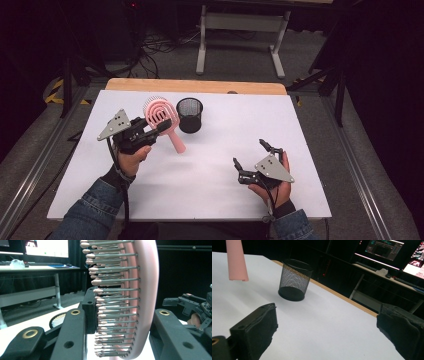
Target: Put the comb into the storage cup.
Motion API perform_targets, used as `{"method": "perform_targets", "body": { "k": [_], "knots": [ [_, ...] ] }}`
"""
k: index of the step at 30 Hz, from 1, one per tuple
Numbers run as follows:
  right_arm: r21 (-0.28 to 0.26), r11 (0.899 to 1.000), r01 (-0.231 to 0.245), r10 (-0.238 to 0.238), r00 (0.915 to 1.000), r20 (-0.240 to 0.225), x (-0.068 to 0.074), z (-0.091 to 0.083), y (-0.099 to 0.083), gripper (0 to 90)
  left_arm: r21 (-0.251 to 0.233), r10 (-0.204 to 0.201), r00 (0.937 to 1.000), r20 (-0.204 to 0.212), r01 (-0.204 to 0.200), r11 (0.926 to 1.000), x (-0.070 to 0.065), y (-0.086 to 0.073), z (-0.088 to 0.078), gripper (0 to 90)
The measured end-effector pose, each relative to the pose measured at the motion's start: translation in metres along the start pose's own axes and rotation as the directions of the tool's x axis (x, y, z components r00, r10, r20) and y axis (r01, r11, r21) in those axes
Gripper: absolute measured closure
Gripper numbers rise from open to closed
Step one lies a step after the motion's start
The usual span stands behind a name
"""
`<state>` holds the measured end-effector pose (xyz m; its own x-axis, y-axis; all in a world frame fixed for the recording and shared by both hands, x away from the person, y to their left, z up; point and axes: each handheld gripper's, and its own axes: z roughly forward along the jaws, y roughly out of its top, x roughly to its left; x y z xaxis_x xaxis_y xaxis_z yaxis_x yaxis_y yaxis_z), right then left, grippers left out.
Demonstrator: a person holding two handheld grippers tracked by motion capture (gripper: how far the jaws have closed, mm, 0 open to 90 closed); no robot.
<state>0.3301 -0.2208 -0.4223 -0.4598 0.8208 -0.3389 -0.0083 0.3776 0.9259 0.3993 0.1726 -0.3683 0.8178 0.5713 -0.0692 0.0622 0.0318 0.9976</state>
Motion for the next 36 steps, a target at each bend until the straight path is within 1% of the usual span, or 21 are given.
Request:
{"method": "perform_targets", "body": {
  "k": [3, 10, 11, 16, 22, 25, 28, 32, 33, 36],
  "knots": [
    [0.011, 1.000, -0.007, 0.007, 1.0000, 0.001, -0.002, -0.002, -0.003, 3.8, -0.002, 0.004, 1.0000, -0.007, -0.004, 1.0000, 0.002, 0.001, -0.001, 62.4],
    [0.014, 1.000, -0.018, 0.018, 0.9998, 0.010, -0.005, -0.005, -0.005, 3.8, -0.005, 0.014, 0.9997, -0.020, -0.014, 0.9999, 0.004, 0.004, -0.005, 62.4],
    [0.013, 1.000, -0.023, 0.023, 0.9996, 0.016, -0.005, -0.006, -0.006, 3.9, -0.012, 0.010, 0.9997, -0.022, -0.010, 0.9999, 0.005, 0.005, -0.007, 62.4],
    [0.016, 0.999, -0.032, 0.032, 0.9994, 0.015, -0.006, -0.007, -0.008, 3.9, -0.025, 0.007, 0.9997, -0.022, -0.008, 0.9997, 0.007, 0.008, -0.011, 62.4],
    [0.018, 0.999, -0.033, 0.032, 0.9993, 0.021, -0.007, -0.008, -0.011, 4.2, -0.044, 0.012, 0.9991, -0.040, -0.014, 0.9989, 0.012, 0.013, -0.016, 62.4],
    [0.017, 0.999, -0.042, 0.041, 0.9990, 0.018, -0.007, -0.009, -0.011, 4.1, -0.047, 0.027, 0.9985, -0.047, -0.029, 0.9984, 0.012, 0.016, -0.017, 62.4],
    [0.016, 0.999, -0.046, 0.046, 0.9989, 0.014, -0.007, -0.007, -0.011, 3.4, -0.048, 0.054, 0.9968, -0.060, -0.057, 0.9973, 0.012, 0.020, -0.017, 62.4],
    [0.033, 0.999, -0.042, 0.042, 0.9991, 0.007, -0.004, -0.004, -0.013, 3.1, -0.054, 0.060, 0.9961, -0.065, -0.064, 0.9965, 0.015, 0.024, -0.017, 62.4],
    [0.035, 0.999, -0.041, 0.041, 0.9992, 0.004, -0.004, -0.004, -0.013, 3.1, -0.050, 0.069, 0.9952, -0.070, -0.073, 0.9961, 0.015, 0.025, -0.018, 62.4],
    [0.042, 0.998, -0.038, 0.038, 0.9993, 0.004, -0.002, -0.002, -0.014, 3.2, -0.058, 0.067, 0.9952, -0.072, -0.071, 0.9958, 0.019, 0.028, -0.017, 62.4]
  ]
}}
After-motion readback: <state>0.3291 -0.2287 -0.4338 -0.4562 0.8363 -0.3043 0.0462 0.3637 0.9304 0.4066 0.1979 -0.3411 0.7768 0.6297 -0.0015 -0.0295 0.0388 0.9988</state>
